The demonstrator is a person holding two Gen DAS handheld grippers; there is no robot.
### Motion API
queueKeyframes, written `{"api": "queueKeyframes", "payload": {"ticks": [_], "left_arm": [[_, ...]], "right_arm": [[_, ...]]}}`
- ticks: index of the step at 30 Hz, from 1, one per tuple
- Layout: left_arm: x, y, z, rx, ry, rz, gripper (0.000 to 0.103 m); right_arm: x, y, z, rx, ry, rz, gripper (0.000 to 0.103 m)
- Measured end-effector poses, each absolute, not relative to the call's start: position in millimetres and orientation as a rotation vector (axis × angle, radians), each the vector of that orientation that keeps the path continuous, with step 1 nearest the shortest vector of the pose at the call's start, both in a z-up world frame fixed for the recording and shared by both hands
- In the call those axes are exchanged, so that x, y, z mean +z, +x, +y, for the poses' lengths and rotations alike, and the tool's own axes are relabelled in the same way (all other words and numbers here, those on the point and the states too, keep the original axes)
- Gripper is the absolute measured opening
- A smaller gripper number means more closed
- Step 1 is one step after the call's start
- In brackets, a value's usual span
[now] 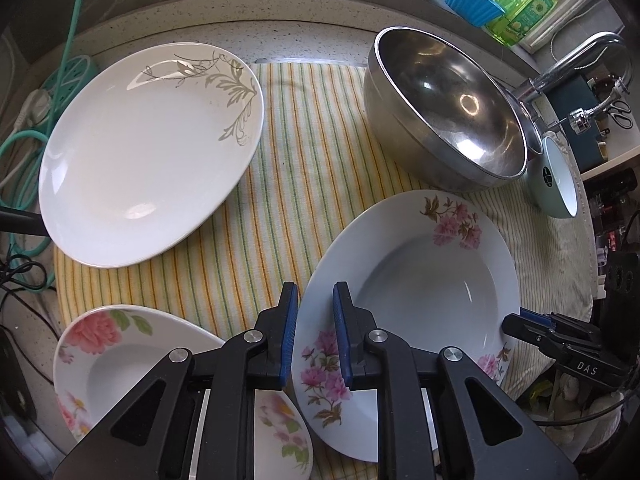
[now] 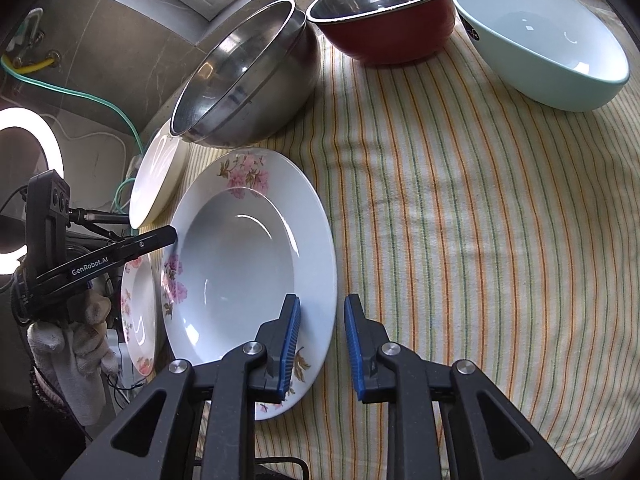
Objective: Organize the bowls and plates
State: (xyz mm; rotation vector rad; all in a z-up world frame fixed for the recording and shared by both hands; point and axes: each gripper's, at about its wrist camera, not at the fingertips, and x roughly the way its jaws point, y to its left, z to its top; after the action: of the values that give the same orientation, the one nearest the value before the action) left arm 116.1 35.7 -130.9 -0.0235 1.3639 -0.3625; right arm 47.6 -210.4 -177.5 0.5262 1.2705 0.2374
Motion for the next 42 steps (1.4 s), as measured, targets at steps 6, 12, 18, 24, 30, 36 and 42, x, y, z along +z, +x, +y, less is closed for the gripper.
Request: {"api": "queueKeyframes", "payload": {"ticks": [6,12,18,24,30,36,42], "left_arm": [[-131.8,118.0,36.2,-0.372,-0.025,1.374,0.016],[-131.5,116.7,35.6,-0.369,-0.016,1.371,0.016],[-132.7,115.0,37.0,-0.368,-0.036,1.380,0.016],[-130.6,109.1,35.3,-0.369,-0.036,1.380,0.016],[-130.8,102.6,32.7,-0.373,-0.060,1.389,0.016],[-129.2,92.2,28.4,-0.367,-0.083,1.392,0.016],[-128.6,80.1,28.2,-0.356,-0.116,1.392,0.016]], "right_arm": [[-181.4,48.1,-206.8,0.256,0.547,1.284,0.020],[-182.3,47.9,-207.2,0.252,0.569,1.290,0.019],[-179.8,48.0,-209.0,0.239,0.572,1.291,0.019],[-179.6,48.5,-213.8,0.230,0.580,1.301,0.019],[-178.8,47.7,-218.6,0.215,0.584,1.302,0.019],[-177.7,47.5,-225.6,0.209,0.575,1.305,0.019],[-177.4,46.7,-226.3,0.212,0.554,1.310,0.020]]}}
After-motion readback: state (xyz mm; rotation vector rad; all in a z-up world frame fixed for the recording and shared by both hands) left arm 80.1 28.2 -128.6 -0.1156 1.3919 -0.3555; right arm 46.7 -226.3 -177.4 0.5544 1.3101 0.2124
